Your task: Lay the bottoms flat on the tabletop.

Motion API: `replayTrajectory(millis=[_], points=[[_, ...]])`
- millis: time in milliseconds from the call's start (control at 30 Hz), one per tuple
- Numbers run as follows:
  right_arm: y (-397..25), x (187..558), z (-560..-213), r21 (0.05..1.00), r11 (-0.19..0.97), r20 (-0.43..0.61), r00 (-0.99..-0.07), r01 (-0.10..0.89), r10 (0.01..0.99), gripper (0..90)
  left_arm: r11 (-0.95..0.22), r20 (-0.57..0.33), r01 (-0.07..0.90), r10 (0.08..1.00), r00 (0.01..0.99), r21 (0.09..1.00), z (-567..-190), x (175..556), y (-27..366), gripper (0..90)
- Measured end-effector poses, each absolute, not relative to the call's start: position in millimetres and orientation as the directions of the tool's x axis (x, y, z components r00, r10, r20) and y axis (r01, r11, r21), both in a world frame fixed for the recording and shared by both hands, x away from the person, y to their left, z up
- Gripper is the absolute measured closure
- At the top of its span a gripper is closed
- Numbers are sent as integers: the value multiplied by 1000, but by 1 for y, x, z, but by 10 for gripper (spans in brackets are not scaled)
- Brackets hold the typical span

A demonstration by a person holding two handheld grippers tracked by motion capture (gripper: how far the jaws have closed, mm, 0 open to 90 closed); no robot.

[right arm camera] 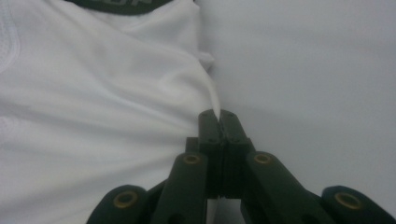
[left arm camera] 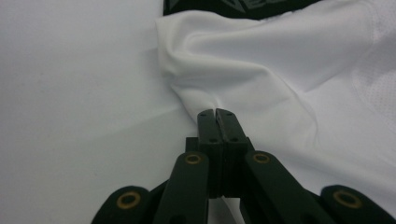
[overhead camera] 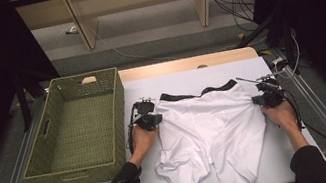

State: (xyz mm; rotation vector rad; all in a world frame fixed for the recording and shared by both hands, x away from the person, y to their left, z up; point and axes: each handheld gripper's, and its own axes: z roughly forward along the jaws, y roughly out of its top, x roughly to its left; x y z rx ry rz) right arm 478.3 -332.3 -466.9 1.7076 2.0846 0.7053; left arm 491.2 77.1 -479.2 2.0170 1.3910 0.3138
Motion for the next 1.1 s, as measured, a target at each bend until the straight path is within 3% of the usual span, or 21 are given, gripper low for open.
replayTrajectory(millis=[67, 167, 267, 433, 567, 767, 1100], points=[[-334, 481, -467, 583, 131, 58, -202, 802, 978, 867, -214, -160, 738, 902, 401, 639, -477, 493, 77, 893], [-329, 476, -460, 602, 132, 39, -194, 788, 980, 635, -213, -162, 734, 900, 404, 645, -475, 489, 76, 878], [-320, 460, -447, 624, 178, 19, -243, 761, 970, 481, -215, -182, 711, 881, 437, 669, -468, 479, 77, 756], [-304, 426, -430, 653, 227, 25, -320, 722, 947, 342, -224, -211, 699, 852, 478, 680, -457, 464, 76, 555], [-293, 406, -425, 670, 244, 54, -374, 701, 926, 310, -224, -261, 693, 813, 521, 686, -452, 450, 79, 458], [-273, 380, -431, 664, 304, 59, -453, 684, 890, 311, -263, -259, 681, 784, 563, 684, -448, 424, 82, 341], [-247, 344, -443, 633, 421, 50, -577, 650, 815, 412, -300, -246, 657, 758, 605, 691, -446, 394, 84, 268]])
